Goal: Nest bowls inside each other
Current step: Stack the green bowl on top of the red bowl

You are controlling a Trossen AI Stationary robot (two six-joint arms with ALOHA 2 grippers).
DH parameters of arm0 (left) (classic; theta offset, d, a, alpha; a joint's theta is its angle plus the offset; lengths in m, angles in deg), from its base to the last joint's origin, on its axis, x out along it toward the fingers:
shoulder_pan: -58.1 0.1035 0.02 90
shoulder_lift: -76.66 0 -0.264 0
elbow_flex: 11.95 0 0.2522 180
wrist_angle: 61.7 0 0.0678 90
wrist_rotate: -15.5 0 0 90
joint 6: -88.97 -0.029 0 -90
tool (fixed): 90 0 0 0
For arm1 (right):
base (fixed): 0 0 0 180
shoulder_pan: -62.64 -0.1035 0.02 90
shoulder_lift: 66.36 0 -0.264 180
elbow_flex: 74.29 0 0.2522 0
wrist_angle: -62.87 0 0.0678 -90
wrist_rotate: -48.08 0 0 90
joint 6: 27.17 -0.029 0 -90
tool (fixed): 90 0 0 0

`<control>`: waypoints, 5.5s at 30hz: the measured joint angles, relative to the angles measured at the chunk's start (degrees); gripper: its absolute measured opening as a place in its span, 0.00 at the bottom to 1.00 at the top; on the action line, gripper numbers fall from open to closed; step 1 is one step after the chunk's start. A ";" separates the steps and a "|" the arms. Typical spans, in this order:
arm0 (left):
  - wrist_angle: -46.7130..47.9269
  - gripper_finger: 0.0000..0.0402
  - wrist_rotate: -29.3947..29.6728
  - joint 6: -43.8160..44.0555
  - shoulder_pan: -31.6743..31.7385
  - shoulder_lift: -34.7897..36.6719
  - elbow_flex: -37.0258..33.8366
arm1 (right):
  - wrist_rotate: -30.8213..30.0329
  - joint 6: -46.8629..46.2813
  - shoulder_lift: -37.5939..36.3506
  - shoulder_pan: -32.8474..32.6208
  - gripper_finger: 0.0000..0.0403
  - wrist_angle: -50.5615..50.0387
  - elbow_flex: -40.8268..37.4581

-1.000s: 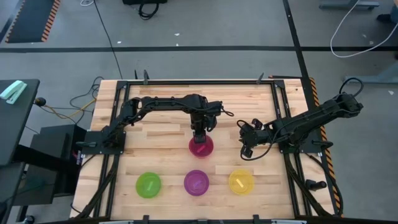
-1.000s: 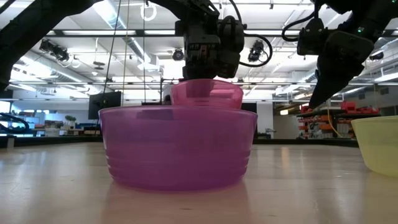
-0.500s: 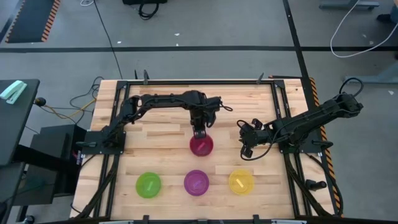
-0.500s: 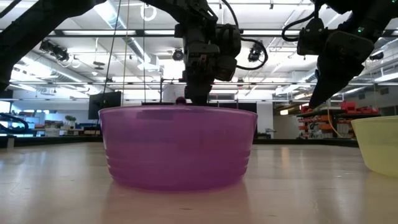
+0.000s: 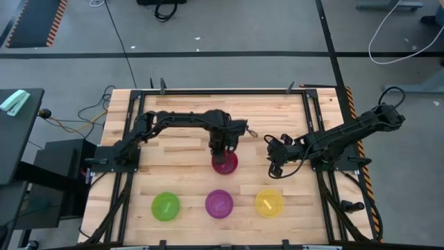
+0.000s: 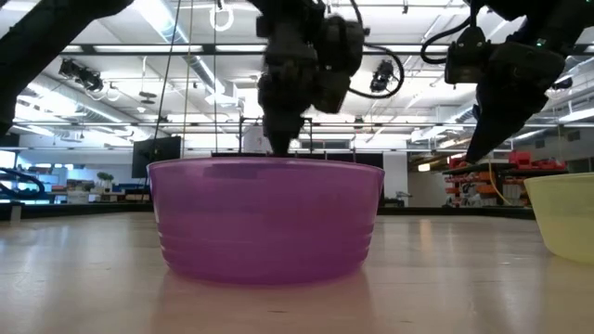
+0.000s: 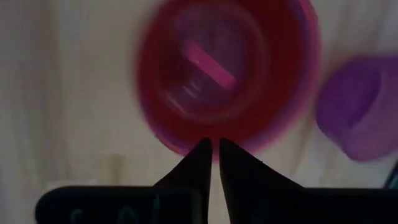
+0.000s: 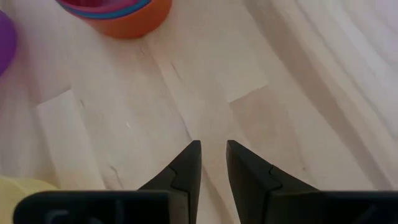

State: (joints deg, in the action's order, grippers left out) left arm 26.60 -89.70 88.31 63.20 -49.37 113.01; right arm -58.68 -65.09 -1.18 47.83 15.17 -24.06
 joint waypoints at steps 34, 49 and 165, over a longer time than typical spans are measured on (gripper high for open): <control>15.35 0.03 26.70 45.87 -42.57 4.08 -0.11 | -3.55 -11.59 0.02 -12.02 0.21 0.00 0.00; 15.44 0.01 35.53 73.93 -52.71 11.11 -0.09 | -2.17 -7.48 0.02 -12.02 0.21 0.50 0.00; -14.67 0.09 16.80 128.99 -42.77 19.05 -35.04 | 6.09 12.60 -11.34 -39.01 0.21 -6.69 0.11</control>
State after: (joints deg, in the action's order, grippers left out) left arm 11.93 -72.90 217.30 20.43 -30.32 77.98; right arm -52.60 -52.49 -12.52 8.81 8.48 -23.95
